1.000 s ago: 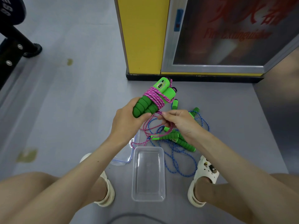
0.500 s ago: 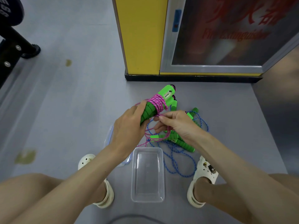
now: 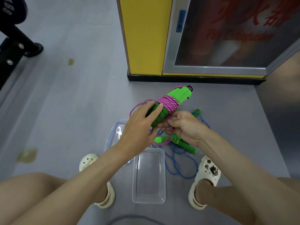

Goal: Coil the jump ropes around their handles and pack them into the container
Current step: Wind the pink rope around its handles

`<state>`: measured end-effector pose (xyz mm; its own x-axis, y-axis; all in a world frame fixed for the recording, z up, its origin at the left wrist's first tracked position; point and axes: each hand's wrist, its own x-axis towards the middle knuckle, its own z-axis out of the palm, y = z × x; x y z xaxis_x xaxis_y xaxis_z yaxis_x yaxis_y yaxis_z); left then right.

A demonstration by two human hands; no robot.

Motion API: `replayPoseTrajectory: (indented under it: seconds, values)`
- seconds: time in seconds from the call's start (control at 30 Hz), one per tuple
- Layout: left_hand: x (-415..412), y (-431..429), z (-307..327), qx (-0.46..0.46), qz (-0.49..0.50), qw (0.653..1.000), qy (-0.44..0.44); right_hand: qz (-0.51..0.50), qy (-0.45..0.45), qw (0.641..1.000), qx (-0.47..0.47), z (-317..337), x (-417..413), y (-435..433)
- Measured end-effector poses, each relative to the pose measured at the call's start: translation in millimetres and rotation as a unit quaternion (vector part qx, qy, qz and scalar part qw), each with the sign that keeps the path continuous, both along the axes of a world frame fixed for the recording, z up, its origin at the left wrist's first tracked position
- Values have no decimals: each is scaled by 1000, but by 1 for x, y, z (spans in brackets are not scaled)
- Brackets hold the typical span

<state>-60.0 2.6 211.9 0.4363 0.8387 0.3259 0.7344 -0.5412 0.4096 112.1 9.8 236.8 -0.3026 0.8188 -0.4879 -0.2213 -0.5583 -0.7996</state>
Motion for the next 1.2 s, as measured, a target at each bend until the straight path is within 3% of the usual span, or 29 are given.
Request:
replayPoseTrajectory:
  seconds: [0.23,0.33,0.43,0.57,0.6,0.67,1.03,1.1,1.2]
  values:
    - [4,1,-1,-7,-17,999,-38,-20,-19,1000,7,-4,-5,2]
    - [6,-1,8,-88,12,990,-112,-19,-89,996,9,-6,-6,2]
    - [3,4,22,-235,86,935,-249,4,-98,995,15,-6,-7,0]
    - [-3,11,33,-444,98,823,-340,7,-73,997,17,-3,-9,0]
    - [-4,10,32,-480,87,796,-358,10,-77,997,23,-2,-9,0]
    - [-5,8,31,-499,83,774,-380,23,-99,994,30,0,-8,0]
    - [-12,14,22,-439,178,800,-369,82,-302,945,93,-5,0,1]
    - [-13,15,18,-405,183,830,-338,74,-312,943,88,-6,1,2]
    - [-14,16,14,-285,184,914,-220,57,-303,948,82,-3,0,1]
